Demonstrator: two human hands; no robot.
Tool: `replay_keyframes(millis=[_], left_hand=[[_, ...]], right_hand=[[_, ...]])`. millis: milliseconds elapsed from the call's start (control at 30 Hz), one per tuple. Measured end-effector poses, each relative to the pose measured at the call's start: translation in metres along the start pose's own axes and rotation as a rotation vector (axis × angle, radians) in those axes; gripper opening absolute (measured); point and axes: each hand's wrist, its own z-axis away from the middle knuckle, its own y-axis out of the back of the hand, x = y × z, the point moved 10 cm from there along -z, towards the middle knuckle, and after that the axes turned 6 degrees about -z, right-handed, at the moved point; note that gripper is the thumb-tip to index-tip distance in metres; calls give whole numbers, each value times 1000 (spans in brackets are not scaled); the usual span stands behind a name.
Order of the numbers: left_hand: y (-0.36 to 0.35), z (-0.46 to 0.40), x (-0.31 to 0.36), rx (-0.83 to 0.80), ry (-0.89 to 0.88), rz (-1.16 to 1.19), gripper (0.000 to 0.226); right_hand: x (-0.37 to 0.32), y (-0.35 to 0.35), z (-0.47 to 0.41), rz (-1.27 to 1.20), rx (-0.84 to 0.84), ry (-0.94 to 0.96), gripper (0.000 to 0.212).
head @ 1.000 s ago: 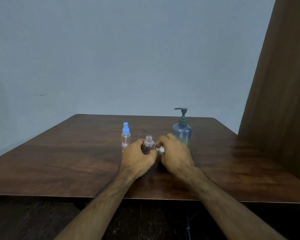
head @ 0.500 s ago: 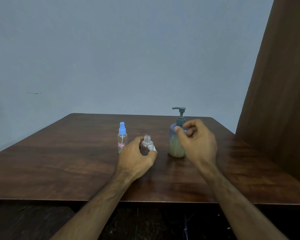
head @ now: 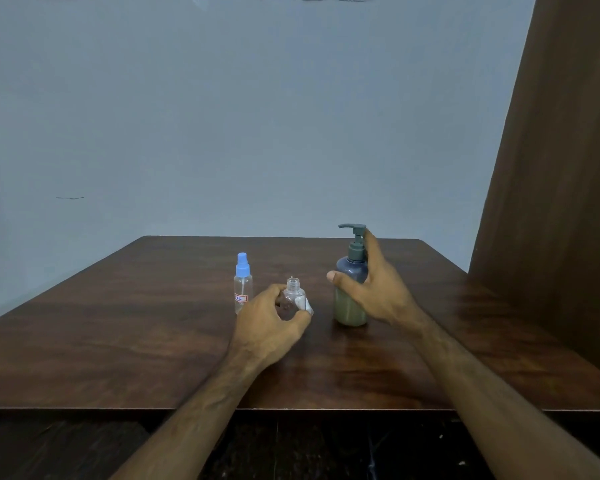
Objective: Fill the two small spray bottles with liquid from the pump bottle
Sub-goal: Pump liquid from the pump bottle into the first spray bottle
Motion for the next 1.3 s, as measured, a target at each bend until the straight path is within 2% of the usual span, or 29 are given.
replay_keyframes(millis=[67, 100, 167, 233, 400, 433, 533, 600, 667, 867, 1000, 1100, 1300], left_hand=[[-1, 0, 1, -10, -13, 10, 25], [-2, 0, 1, -12, -16, 14, 25], [-1, 0, 2, -3, -26, 29, 23], [1, 0, 5, 9, -46, 61, 20], [4, 4, 13, 9, -114, 146, 23], [3, 4, 14, 1, -124, 160, 25], [0, 3, 13, -16, -149, 209, 35], [-2, 3, 15, -19, -170, 226, 32], [-2, 3, 20, -31, -204, 259, 27], [-1, 4, 24, -46, -276, 305, 37], [-3, 2, 23, -44, -287, 300, 45], [-4, 2, 24, -53, -301, 289, 50], [0, 4, 25, -40, -313, 334, 46]], right_hand=[[-1, 0, 7, -1, -3, 30, 99], [-3, 2, 10, -2, 11, 46, 96], [-4, 4, 15, -60, 58, 76, 71], [-1, 5, 14, -227, 91, 65, 47], [-10, 7, 8, -521, 172, 24, 15], [-14, 10, 8, -532, 177, 23, 24], [-22, 13, 6, -435, 132, -49, 75], [-21, 16, 5, -336, 114, -116, 90], [-22, 16, 3, -240, 92, -145, 86], [-36, 6, 2, 46, -59, -84, 77], [-44, -1, 3, 133, -131, -55, 75], [-43, -2, 1, 166, -115, -38, 76], [-39, 2, -3, 202, -70, -23, 74]])
